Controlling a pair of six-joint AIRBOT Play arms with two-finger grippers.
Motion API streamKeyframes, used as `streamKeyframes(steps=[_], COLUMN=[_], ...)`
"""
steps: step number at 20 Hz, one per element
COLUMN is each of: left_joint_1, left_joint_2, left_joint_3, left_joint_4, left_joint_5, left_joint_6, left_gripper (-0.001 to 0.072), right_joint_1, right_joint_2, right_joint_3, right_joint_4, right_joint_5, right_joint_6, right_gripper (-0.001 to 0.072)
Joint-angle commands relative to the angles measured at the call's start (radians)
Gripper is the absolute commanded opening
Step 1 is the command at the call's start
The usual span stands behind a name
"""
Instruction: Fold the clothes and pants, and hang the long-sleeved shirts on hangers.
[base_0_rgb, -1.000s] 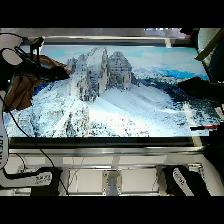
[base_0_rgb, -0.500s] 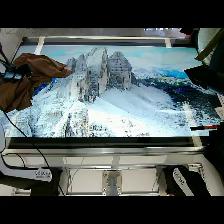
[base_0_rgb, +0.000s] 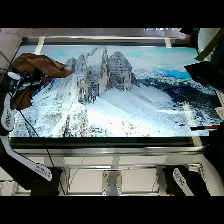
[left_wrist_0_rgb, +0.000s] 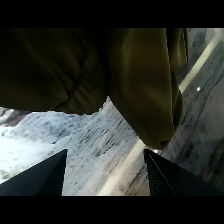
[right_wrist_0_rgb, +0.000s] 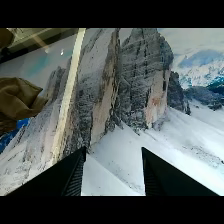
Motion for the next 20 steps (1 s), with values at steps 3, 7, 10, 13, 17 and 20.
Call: streamKeyframes(steps=[3,7,10,13,17,20], left_joint_1=[0.018,0.016,0.002,-0.011,-0.005,0.021], left_joint_2=[-0.109,-0.129,-0.132,-0.150,-0.157,-0.083], left_joint_3=[0.002,0.002,0.002,0.002,0.005,0.006], left_joint_4=[-0.231,-0.305,-0.315,-0.315,-0.314,-0.315], left_joint_5=[0.098,0.217,0.317,0.364,0.349,0.240], left_joint_6=[-0.016,-0.016,-0.016,-0.016,-0.006,0.091], left_gripper=[0.0563,0.0563,0.0561,0.0558,0.0011,0.0010], right_joint_1=[0.001,0.001,0.001,0.001,0.001,-0.003], right_joint_2=[0.000,0.000,0.000,0.000,0.000,0.000], right_joint_3=[0.001,0.001,0.001,0.001,0.001,0.008], right_joint_4=[0.020,0.019,0.011,0.011,0.012,0.000], right_joint_5=[-0.003,-0.018,-0.019,-0.021,-0.021,-0.029], right_joint_6=[0.001,0.001,0.001,0.001,0.001,0.000], right_gripper=[0.0391,0.0391,0.0390,0.0391,0.0390,0.0390])
